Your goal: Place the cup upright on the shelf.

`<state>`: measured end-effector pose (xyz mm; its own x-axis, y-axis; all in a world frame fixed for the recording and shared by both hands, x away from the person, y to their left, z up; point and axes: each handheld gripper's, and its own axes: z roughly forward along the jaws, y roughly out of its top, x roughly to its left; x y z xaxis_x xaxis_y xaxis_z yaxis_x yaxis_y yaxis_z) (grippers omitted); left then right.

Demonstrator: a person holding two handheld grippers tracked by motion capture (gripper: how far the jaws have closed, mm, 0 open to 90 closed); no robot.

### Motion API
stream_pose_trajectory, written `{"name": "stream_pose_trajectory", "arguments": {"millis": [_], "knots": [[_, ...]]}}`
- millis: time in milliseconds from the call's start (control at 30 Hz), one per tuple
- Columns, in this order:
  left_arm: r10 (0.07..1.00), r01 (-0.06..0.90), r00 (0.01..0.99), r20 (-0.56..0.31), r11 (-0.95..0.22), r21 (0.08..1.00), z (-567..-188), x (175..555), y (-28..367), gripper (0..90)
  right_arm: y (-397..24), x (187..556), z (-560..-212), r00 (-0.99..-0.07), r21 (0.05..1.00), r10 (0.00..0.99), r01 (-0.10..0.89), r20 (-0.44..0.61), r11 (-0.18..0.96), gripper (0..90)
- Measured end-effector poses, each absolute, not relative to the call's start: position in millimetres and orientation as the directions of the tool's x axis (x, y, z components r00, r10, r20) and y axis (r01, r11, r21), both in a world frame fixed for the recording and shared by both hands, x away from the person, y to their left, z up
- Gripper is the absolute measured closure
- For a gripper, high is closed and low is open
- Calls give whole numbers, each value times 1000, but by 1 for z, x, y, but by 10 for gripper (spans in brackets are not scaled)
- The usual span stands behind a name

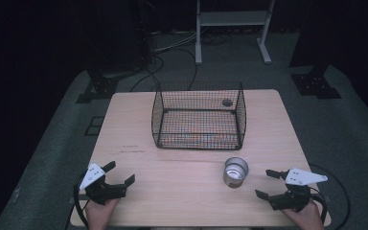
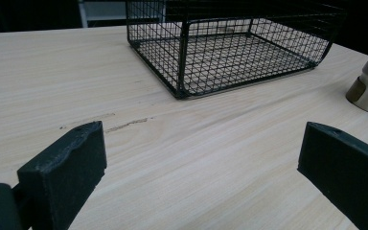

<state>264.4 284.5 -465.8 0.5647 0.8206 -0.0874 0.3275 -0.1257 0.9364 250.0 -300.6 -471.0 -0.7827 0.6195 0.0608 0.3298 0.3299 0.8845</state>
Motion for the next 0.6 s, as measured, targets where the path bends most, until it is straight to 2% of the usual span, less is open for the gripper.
{"name": "stream_pose_trajectory", "arguments": {"millis": [600], "knots": [[822, 319, 564, -82, -125, 939, -465, 264, 287, 16, -266, 271, -465, -816, 856, 578, 318, 28, 408, 134]]}}
